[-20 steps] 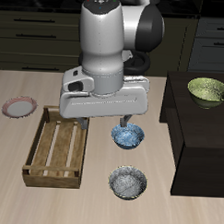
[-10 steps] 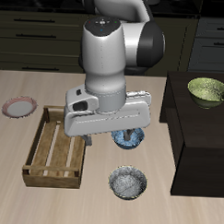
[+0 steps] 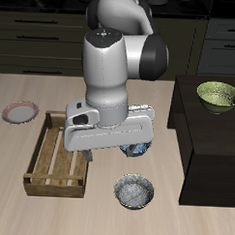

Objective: Place the black bowl on the plate

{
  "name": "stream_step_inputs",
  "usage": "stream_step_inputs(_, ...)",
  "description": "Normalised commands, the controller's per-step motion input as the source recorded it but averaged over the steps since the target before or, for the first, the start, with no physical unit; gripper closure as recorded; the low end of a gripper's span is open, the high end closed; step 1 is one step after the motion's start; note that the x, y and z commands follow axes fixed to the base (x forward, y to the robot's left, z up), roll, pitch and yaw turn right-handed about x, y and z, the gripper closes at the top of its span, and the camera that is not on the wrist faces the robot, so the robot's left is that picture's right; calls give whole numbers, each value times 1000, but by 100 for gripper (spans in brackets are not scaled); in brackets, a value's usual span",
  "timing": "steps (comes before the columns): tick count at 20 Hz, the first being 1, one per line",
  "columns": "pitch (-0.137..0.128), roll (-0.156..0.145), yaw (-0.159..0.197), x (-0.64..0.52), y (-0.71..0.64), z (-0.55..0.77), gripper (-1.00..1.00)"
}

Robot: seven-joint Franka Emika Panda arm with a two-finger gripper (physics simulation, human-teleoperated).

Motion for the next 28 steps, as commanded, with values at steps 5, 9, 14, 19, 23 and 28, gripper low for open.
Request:
stream_step_inputs(5,32,-5,18,99,-25,-210,-100)
stream_step_inputs(9,33,8,16,26,5,-210,-100)
stream_step_inputs(14,35,6,6,5,33,-280,-100)
stream_step_inputs(19,26,-6,12,26,-4,-224,-100)
stream_step_inputs(23,14,21,25,24,89,-162,-100)
stream_step_inputs(28,15,7,7,20,70,-149,-100)
